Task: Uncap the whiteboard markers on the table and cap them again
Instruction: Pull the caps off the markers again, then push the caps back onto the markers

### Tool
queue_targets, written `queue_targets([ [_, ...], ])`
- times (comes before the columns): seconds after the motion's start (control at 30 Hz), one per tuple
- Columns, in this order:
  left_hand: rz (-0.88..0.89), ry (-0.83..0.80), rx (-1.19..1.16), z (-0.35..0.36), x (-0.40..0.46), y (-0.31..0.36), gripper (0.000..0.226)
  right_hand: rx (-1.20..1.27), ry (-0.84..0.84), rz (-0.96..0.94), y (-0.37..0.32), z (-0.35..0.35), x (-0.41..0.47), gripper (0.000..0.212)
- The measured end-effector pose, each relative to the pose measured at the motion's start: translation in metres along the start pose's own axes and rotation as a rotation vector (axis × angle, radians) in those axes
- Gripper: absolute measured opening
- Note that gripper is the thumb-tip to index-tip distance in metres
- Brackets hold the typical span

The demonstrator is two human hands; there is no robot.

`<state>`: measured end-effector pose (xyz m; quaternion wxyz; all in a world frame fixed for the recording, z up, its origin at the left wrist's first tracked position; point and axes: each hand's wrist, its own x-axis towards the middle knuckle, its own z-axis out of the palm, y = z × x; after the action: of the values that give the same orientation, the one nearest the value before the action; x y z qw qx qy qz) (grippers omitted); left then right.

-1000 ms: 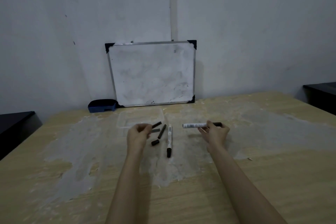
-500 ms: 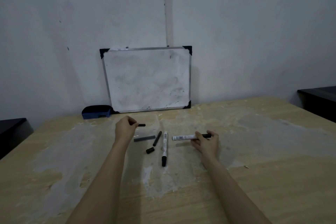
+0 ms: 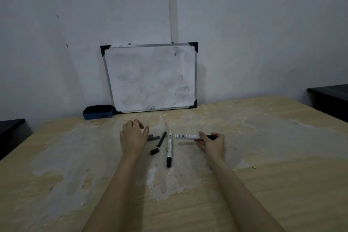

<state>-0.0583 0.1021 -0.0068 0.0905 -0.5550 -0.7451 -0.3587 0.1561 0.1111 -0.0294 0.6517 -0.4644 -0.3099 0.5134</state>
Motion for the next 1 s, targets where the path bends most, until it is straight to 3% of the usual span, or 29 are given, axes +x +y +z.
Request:
queue_targets([
  [0.23,0.086,-0.233,0.284,-0.002,-0.010,0.029,0.030,0.017,0.005,0.000,-0.004,0.000,-0.003,0.033],
  [0.47,0.006,-0.383,0.381,0.011,-0.022,0.041,0.021,0.015,0.001,-0.002,-0.001,0.000,-0.003,0.033],
  [0.63,-0.008,-0.356,0.333,0.011,-0.027,0.045,0.020,0.043,0.036,-0.012,0.000,-0.001,0.001,0.043],
  [0.77,-0.001,-0.219,0.183,-0.001,-0.033,0.042,0.018,0.160,0.110,-0.051,0.000,-0.001,0.002,0.044],
  [0.9,0.032,-0.031,-0.118,-0.010,-0.053,0.030,0.015,0.280,0.148,-0.050,0.000,-0.001,0.005,0.044],
  [1.0,0.047,-0.032,-0.254,-0.010,-0.074,0.028,0.015,0.301,0.115,-0.055,0.001,-0.001,0.006,0.044],
])
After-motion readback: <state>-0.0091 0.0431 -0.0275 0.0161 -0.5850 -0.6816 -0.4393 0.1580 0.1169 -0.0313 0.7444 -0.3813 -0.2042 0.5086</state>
